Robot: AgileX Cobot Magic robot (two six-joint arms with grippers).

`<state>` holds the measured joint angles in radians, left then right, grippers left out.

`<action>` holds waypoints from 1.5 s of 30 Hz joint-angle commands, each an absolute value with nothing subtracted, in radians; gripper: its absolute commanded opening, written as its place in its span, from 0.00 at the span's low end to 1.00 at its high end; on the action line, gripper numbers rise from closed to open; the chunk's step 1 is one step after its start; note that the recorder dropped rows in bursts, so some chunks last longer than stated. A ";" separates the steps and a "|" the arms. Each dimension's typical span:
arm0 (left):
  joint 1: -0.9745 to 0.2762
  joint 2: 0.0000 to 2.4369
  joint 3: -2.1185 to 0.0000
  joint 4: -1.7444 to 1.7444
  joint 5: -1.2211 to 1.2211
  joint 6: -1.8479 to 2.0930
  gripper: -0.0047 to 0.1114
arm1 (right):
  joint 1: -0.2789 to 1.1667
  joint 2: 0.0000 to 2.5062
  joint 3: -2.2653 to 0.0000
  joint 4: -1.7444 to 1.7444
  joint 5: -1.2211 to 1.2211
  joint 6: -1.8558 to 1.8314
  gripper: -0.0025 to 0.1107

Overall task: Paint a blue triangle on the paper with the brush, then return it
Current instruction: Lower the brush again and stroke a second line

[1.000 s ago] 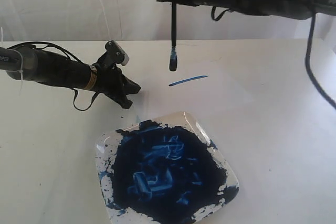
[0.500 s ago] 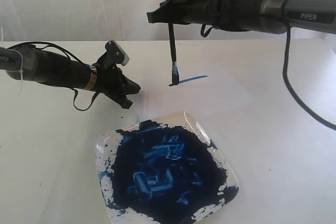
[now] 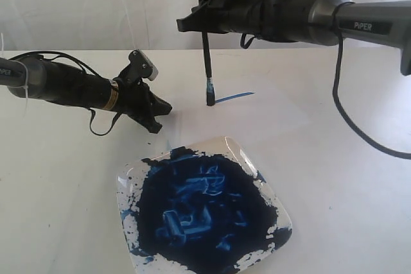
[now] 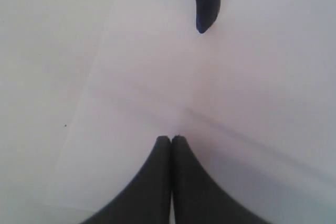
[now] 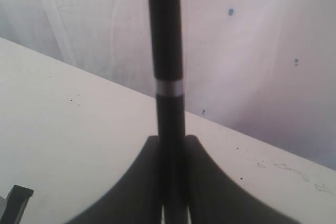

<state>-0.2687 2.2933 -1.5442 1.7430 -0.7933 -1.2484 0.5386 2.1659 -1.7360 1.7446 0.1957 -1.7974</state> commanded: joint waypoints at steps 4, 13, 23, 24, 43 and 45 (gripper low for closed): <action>-0.268 2.293 -1.549 1.744 -0.794 -1.252 0.04 | 0.538 2.165 -1.745 1.744 0.170 -1.799 0.02; -0.268 2.293 -1.549 1.744 -0.794 -1.252 0.04 | 0.538 2.165 -1.745 1.744 0.134 -1.774 0.02; -0.268 2.293 -1.549 1.744 -0.794 -1.252 0.04 | 0.538 2.159 -1.743 1.744 0.117 -1.748 0.02; -0.268 2.293 -1.549 1.744 -0.794 -1.252 0.04 | 0.538 2.158 -1.741 1.744 0.109 -1.748 0.02; -0.268 2.293 -1.549 1.744 -0.794 -1.252 0.04 | 0.538 2.128 -1.721 1.744 0.014 -1.723 0.02; -0.268 2.293 -1.549 1.744 -0.794 -1.252 0.04 | 0.538 2.128 -1.719 1.744 0.012 -1.723 0.02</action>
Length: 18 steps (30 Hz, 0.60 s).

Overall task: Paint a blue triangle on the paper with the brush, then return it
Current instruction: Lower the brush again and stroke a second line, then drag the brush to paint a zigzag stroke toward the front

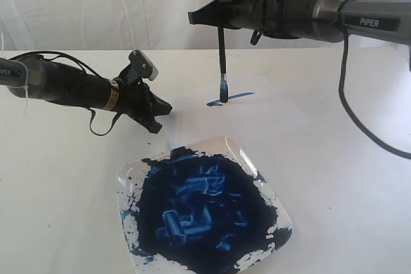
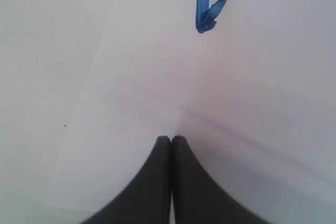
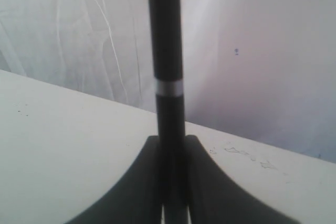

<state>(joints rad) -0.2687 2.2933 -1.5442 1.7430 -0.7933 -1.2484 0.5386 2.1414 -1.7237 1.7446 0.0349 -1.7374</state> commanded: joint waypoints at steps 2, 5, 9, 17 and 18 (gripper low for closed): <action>-0.268 2.293 -1.549 1.744 -0.794 -1.252 0.04 | 0.538 2.126 -1.719 1.744 0.008 -1.721 0.02; -0.268 2.293 -1.549 1.744 -0.794 -1.252 0.04 | 0.538 2.123 -1.719 1.744 0.061 -1.685 0.02; -0.268 2.293 -1.549 1.744 -0.794 -1.252 0.04 | 0.538 2.123 -1.719 1.744 0.105 -1.680 0.02; -0.268 2.293 -1.549 1.744 -0.794 -1.252 0.04 | 0.538 2.159 -1.748 1.744 0.112 -1.678 0.02; -0.268 2.293 -1.549 1.744 -0.794 -1.252 0.04 | 0.538 2.160 -1.748 1.744 0.110 -1.678 0.02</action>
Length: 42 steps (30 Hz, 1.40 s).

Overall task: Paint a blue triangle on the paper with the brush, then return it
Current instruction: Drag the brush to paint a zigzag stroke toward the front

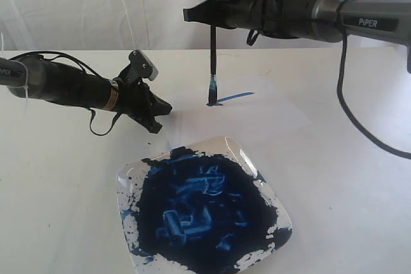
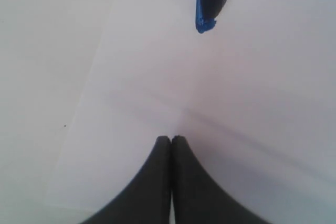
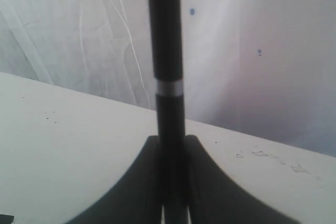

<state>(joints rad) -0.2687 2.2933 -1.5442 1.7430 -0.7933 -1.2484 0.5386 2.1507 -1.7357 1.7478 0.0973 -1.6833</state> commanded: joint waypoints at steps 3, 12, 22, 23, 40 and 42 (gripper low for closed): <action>-0.268 2.293 -1.549 1.744 -0.794 -1.252 0.04 | 0.538 2.160 -1.748 1.744 0.103 -1.678 0.02; -0.268 2.293 -1.549 1.744 -0.794 -1.252 0.04 | 0.538 2.154 -1.737 1.744 0.056 -1.671 0.02; -0.268 2.293 -1.549 1.744 -0.796 -1.252 0.04 | 0.538 2.118 -1.671 1.744 -0.022 -1.671 0.02; -0.268 2.293 -1.549 1.744 -0.796 -1.252 0.04 | 0.538 2.111 -1.661 1.744 -0.033 -1.671 0.02; -0.268 2.293 -1.549 1.744 -0.801 -1.252 0.04 | 0.538 2.010 -1.532 1.744 -0.205 -1.680 0.02; -0.268 2.293 -1.549 1.744 -0.804 -1.252 0.04 | 0.538 2.002 -1.532 1.744 -0.216 -1.683 0.02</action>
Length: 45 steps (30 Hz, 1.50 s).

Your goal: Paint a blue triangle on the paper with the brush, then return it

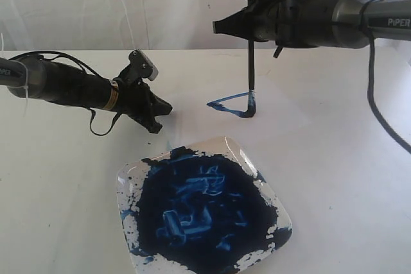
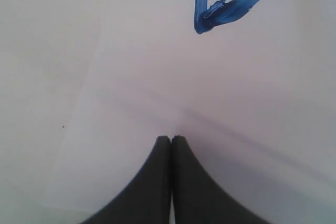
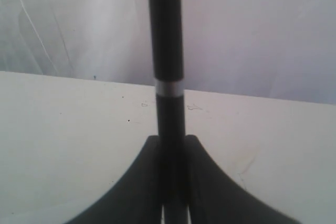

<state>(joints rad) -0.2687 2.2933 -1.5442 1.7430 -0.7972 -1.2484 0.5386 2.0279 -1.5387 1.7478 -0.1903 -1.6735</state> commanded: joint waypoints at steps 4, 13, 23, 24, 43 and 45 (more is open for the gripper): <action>-0.268 2.293 -1.549 1.744 -0.811 -1.252 0.04 | 0.538 1.993 -1.532 1.744 -0.251 -1.704 0.02; -0.268 2.293 -1.549 1.744 -0.812 -1.252 0.04 | 0.536 1.991 -1.534 1.744 -0.252 -1.704 0.02; -0.268 2.293 -1.549 1.744 -0.812 -1.252 0.04 | 0.535 2.013 -1.605 1.704 -0.228 -1.693 0.02; -0.268 2.293 -1.549 1.744 -0.812 -1.252 0.04 | 0.529 2.022 -1.618 1.704 -0.226 -1.688 0.02; -0.268 2.293 -1.549 1.744 -0.815 -1.252 0.04 | 0.498 2.149 -1.763 1.658 -0.184 -1.641 0.02; -0.268 2.293 -1.549 1.744 -0.815 -1.252 0.04 | 0.498 2.162 -1.769 1.658 -0.184 -1.641 0.02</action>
<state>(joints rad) -0.2687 2.2933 -1.5442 1.7430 -0.8077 -1.2484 0.5026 2.1491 -1.7572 1.6692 -0.1948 -1.6476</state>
